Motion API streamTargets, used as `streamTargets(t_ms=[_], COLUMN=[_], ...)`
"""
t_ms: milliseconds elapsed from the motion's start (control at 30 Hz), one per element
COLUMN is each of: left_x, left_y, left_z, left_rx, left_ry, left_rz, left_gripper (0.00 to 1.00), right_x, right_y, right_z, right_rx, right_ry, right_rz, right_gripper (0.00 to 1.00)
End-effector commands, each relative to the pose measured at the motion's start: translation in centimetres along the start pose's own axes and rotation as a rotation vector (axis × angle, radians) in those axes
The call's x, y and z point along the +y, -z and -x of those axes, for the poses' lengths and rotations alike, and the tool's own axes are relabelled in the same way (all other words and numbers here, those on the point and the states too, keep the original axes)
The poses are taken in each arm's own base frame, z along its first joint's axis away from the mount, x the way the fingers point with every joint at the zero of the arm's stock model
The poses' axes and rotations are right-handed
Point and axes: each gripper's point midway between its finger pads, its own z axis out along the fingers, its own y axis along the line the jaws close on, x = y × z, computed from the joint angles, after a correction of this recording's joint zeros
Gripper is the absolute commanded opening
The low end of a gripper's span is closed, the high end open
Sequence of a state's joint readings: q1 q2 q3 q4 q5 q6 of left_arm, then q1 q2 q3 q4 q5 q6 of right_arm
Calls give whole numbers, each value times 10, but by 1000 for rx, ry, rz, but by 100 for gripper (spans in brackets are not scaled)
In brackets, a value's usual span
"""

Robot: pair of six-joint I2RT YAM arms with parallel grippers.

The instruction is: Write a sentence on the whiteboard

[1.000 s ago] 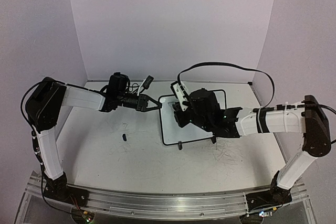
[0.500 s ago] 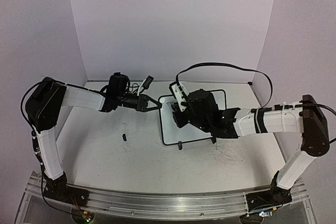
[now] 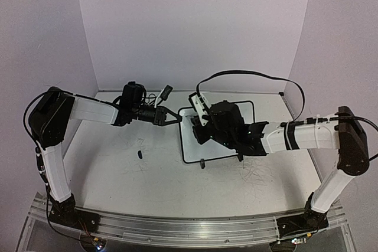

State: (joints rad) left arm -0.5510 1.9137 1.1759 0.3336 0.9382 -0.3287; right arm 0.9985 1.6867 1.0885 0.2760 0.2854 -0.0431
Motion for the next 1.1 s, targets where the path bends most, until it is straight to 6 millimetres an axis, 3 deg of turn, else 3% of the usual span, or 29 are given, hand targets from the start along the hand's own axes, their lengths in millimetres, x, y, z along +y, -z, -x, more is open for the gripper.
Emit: streamTargets(t_ms=[0,467,1067], left_x=[-16,-16,-15], left_y=[4,4,4], left_z=[10,11,10], left_rx=[-15,-17,-16], left_ry=[-26,-27,-26], left_rz=[-33,-33,-31], left_gripper=[0,0,0], right_x=[5,12,-2], right_y=[-5,-6,0], right_z=[13,4,-3], right_rx=[-29,-1,12], right_ry=[-29,-29,-30], right_rz=[18,48,-12], right_gripper=[0,0,0])
